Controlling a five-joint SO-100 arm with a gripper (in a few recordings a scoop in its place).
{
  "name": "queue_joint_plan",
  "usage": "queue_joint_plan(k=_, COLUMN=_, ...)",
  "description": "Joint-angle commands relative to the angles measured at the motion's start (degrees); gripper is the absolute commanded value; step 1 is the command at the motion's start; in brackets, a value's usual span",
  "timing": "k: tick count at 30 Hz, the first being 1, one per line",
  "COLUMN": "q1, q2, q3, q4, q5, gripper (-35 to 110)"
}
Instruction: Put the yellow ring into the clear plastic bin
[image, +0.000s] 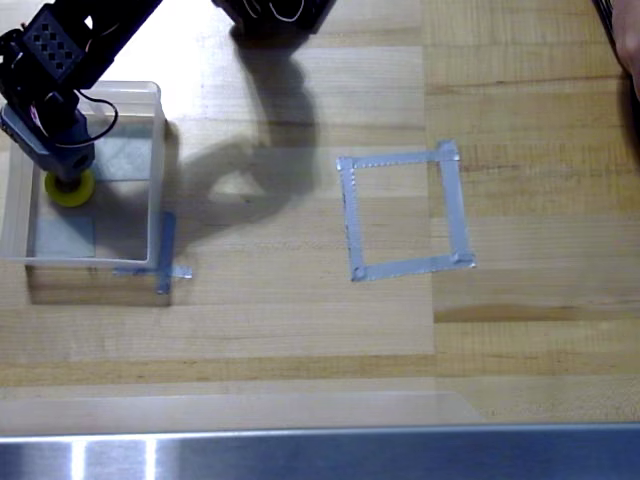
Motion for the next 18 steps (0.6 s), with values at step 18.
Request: queue_joint_plan(k=18, q1=-1.3, q2=7.3, q3=-0.5, q4=0.1, q5=-2.5, gripper=20)
